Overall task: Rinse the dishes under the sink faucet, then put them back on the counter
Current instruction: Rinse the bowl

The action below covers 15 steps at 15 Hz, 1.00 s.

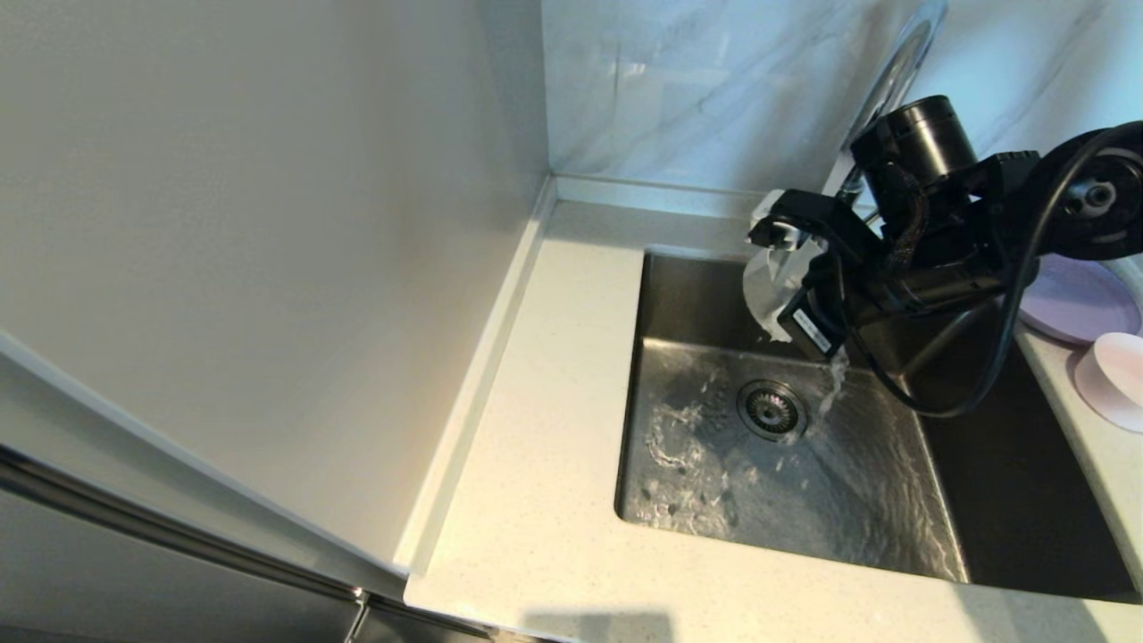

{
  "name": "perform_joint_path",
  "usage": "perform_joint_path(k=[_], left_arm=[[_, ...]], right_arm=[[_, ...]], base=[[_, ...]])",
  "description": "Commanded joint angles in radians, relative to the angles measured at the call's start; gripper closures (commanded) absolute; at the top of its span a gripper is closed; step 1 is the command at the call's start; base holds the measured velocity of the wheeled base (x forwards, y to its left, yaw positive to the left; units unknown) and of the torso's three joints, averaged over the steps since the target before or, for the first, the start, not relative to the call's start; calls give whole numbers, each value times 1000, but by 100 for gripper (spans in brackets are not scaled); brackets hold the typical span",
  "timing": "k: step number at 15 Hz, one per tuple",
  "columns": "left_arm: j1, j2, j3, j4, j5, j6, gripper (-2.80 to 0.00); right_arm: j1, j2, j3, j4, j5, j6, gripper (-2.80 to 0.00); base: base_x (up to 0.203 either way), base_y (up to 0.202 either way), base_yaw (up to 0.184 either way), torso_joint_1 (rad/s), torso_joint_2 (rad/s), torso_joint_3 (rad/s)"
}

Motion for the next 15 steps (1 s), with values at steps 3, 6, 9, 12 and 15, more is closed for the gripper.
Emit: perform_joint_path(k=[3,6,9,12,15], left_arm=[[0,0,0,0,1,0,0],[0,0,0,0,1,0,0],[0,0,0,0,1,0,0],[0,0,0,0,1,0,0],[0,0,0,0,0,0,0]], right_arm=[[-124,-111,102,2,7,-21,0],[-218,-151,156,2,25,-32,0],[-274,-192,197,6,128,11,0],[-285,-213,205,38,244,254,0],[-285,-217,128,224,329,455,0]], base=[[0,0,0,0,0,0],[0,0,0,0,0,0],[0,0,0,0,0,0],[0,0,0,0,0,0],[0,0,0,0,0,0]])
